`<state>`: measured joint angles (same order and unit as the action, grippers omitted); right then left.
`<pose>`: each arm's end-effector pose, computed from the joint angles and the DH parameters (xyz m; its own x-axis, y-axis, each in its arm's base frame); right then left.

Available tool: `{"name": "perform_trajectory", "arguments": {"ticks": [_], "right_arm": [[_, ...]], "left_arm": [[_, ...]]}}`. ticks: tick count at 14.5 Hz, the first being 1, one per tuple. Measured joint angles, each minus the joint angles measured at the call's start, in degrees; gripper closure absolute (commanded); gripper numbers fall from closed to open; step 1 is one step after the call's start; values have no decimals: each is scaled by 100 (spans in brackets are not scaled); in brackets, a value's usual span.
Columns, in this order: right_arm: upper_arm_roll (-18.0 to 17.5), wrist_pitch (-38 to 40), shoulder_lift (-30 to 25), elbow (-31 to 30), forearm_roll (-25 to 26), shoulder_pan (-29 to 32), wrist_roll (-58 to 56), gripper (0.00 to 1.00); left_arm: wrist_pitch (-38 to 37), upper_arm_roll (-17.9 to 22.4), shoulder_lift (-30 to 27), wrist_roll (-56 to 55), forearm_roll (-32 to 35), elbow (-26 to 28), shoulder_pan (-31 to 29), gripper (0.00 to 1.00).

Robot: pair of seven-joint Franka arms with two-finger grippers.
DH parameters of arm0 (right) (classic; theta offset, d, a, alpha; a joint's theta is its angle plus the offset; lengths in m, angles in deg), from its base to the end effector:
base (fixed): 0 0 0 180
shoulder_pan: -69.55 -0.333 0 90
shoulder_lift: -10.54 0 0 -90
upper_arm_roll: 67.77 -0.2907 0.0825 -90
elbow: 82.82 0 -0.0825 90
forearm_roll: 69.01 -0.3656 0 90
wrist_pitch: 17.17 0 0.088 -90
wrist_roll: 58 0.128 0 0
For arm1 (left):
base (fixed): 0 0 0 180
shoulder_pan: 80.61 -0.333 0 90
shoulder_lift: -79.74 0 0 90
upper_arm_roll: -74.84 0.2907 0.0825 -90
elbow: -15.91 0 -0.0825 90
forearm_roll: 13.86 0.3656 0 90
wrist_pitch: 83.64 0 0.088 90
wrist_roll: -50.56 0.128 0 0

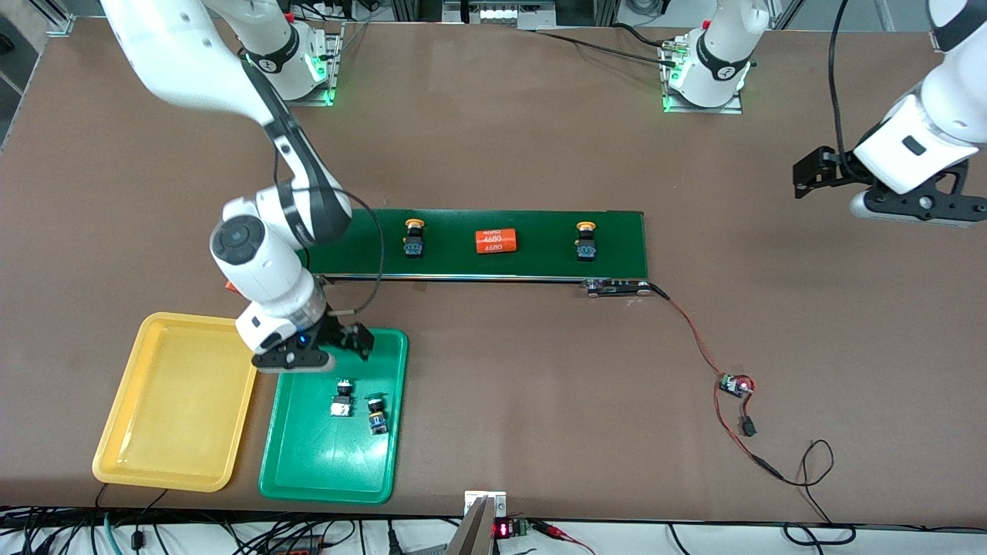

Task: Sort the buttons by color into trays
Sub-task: 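Drop the button into the green tray while the left gripper places the yellow button, then grasp a yellow-based button at the belt end with the right gripper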

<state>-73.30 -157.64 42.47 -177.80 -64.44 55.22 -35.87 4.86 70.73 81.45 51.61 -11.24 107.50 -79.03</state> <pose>0.6436 0.2237 0.2802 0.9743 -0.0136 0.2247 0.0040 -0.9970 -0.0774 0.5358 -0.0469 0.5477 0.9897 -0.1160 -0.0844 -0.1198 -0.9919 -0.0420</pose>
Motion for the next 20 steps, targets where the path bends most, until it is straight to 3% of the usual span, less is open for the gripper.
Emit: {"name": "perform_trajectory", "arguments": {"ticks": [3,6,12,20], "right_arm": [[-125,798,-773,-676,-200,-4,0,0],[-344,858,-1114,-1352,-434,-13,-1,0],[-761,1044,-1204,-1844,-450,-27,229,0],[-805,1067,-1202,-2339,-450,-26,260,2]], "left_arm": [[178,16,0,73,30,-2,-2,0],[189,17,0,71,31,-2,-3,0],[188,28,13,58,-70,-1,-221,0],[28,-8,72,61,-156,-50,-433,0]]}}
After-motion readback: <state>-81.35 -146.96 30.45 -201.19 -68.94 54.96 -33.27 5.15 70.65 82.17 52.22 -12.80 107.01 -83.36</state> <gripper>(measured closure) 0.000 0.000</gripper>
